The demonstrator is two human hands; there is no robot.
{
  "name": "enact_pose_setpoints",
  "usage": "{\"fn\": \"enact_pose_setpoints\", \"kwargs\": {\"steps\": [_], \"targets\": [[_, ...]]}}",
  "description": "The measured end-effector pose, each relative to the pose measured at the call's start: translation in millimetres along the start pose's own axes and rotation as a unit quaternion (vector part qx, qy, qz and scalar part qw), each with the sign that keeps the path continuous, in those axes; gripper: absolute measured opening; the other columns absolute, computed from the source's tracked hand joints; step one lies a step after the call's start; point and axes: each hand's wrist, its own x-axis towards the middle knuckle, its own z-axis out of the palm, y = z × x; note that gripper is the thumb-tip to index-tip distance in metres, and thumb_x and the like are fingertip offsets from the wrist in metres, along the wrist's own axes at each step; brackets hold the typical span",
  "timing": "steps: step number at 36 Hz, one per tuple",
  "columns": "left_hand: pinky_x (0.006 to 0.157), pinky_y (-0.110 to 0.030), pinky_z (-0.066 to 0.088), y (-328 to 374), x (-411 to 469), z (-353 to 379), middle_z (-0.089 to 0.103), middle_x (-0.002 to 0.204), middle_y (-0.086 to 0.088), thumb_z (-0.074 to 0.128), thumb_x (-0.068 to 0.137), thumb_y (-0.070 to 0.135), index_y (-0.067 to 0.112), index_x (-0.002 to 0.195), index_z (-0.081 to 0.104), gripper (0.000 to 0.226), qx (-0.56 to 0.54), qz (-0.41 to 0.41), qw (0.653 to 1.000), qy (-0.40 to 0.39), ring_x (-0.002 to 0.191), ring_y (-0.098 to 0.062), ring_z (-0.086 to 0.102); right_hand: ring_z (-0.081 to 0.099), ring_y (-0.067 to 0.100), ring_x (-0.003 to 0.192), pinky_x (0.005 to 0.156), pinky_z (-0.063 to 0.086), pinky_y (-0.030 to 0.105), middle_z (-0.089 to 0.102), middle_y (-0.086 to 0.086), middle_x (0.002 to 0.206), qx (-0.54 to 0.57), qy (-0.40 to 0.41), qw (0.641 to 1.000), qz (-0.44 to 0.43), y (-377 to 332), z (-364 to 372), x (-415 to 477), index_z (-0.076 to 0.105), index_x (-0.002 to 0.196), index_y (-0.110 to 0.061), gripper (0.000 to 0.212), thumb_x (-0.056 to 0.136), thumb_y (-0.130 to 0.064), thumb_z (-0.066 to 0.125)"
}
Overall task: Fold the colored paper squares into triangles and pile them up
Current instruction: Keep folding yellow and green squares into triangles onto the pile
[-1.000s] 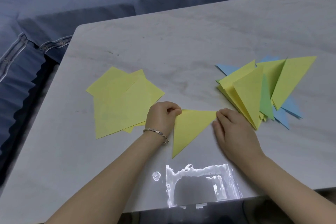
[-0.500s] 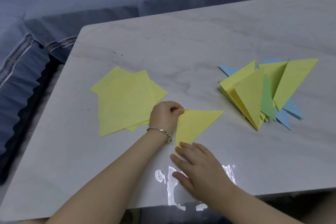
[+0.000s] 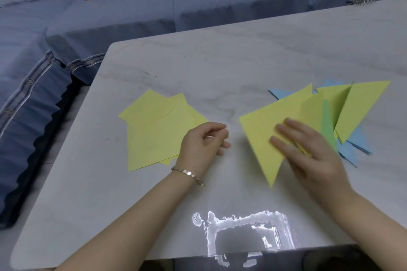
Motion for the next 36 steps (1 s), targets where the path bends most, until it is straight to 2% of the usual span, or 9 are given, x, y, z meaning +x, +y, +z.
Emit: {"fn": "enact_pose_setpoints", "kwargs": {"steps": [3, 6, 11, 17, 22, 25, 30, 33, 36], "targets": [[0.09, -0.02, 0.045, -23.4, 6.1, -14.3, 0.062, 0.11, 0.004, 0.061, 0.085, 0.01, 0.012, 0.115, 0.06, 0.03, 0.208, 0.049, 0.977, 0.019, 0.097, -0.002, 0.057, 0.044, 0.039, 0.119, 0.107, 0.029, 0.03, 0.057, 0.019, 0.117, -0.065, 0.038, 0.995, 0.065, 26.8, -7.1, 3.7, 0.056, 0.113, -0.004, 0.025, 0.095, -0.005, 0.04], [0.103, -0.016, 0.023, -41.8, 10.8, -30.4, 0.042, 0.141, -0.001, 0.059, 0.087, 0.018, 0.012, 0.132, 0.046, 0.047, 0.366, 0.07, 0.928, 0.031, 0.132, -0.014, 0.036, 0.048, 0.05, 0.111, 0.099, 0.037, 0.046, 0.058, 0.029, 0.115, -0.136, -0.038, 0.973, 0.185, 51.3, 6.2, -7.9, 0.064, 0.104, 0.006, 0.036, 0.089, -0.011, 0.036], [0.112, -0.03, 0.018, -55.0, 18.5, -52.3, 0.018, 0.154, -0.003, 0.056, 0.085, 0.045, 0.013, 0.143, 0.026, 0.072, 0.471, -0.026, 0.881, 0.021, 0.143, -0.015, 0.013, 0.059, 0.048, 0.081, 0.066, 0.05, 0.052, 0.059, 0.032, 0.091, -0.243, -0.207, 0.91, 0.265, 66.3, 26.4, -23.0, 0.06, 0.089, 0.014, 0.023, 0.069, 0.004, 0.06], [0.1, -0.029, 0.032, -49.4, 23.4, -67.0, 0.032, 0.148, -0.001, 0.048, 0.091, 0.044, 0.014, 0.137, 0.035, 0.056, 0.517, -0.014, 0.856, 0.001, 0.133, -0.017, 0.034, 0.058, 0.054, 0.092, 0.075, 0.048, 0.06, 0.059, 0.037, 0.102, -0.208, -0.175, 0.924, 0.269, 49.5, 36.4, -10.4, 0.06, 0.096, 0.018, 0.049, 0.048, 0.017, 0.067], [0.105, -0.026, 0.029, -47.5, 19.4, -75.8, 0.027, 0.15, 0.007, 0.06, 0.081, 0.051, 0.022, 0.141, 0.029, 0.074, 0.5, -0.017, 0.865, -0.045, 0.136, -0.012, 0.028, 0.065, 0.038, 0.09, 0.078, 0.051, 0.048, 0.066, 0.02, 0.097, -0.089, -0.119, 0.976, 0.158, 2.9, 35.3, -2.3, 0.068, 0.092, 0.002, 0.033, 0.068, -0.003, 0.047], [0.098, -0.027, 0.037, -47.5, 15.9, -82.9, 0.041, 0.14, 0.006, 0.058, 0.084, 0.045, 0.021, 0.137, 0.036, 0.062, 0.511, -0.006, 0.858, -0.049, 0.127, -0.015, 0.04, 0.066, 0.031, 0.091, 0.08, 0.051, 0.042, 0.068, 0.01, 0.096, -0.034, -0.157, 0.979, 0.13, -14.9, 38.7, -6.1, 0.071, 0.092, -0.005, 0.034, 0.069, -0.006, 0.046], [0.065, -0.032, 0.036, -54.6, 13.7, -91.8, 0.054, 0.086, -0.006, 0.042, 0.096, 0.023, 0.009, 0.09, 0.053, 0.019, 0.501, 0.081, 0.861, -0.018, 0.083, -0.027, 0.052, 0.066, 0.026, 0.094, 0.084, 0.048, 0.036, 0.069, 0.003, 0.096, 0.011, -0.206, 0.969, 0.133, -26.8, 44.6, -10.1, 0.073, 0.091, -0.011, 0.03, 0.07, -0.006, 0.052], [0.052, -0.031, 0.03, -60.2, 12.1, -95.4, 0.052, 0.07, -0.008, 0.039, 0.092, 0.022, 0.006, 0.074, 0.05, 0.026, 0.494, 0.093, 0.864, 0.02, 0.07, -0.029, 0.051, 0.066, 0.024, 0.094, 0.085, 0.043, 0.03, 0.068, 0.001, 0.096, 0.017, -0.218, 0.965, 0.142, -30.2, 44.6, -9.7, 0.073, 0.09, -0.012, 0.029, 0.069, -0.005, 0.054], [0.049, -0.026, 0.042, -52.0, 5.9, -93.7, 0.066, 0.067, -0.007, 0.037, 0.079, 0.03, 0.005, 0.071, 0.065, 0.038, 0.501, 0.154, 0.847, 0.088, 0.061, -0.027, 0.061, 0.065, 0.023, 0.097, 0.086, 0.042, 0.029, 0.068, 0.002, 0.099, 0.021, -0.208, 0.966, 0.15, -33.9, 40.6, -7.2, 0.072, 0.094, -0.012, 0.031, 0.072, -0.007, 0.051]]}}
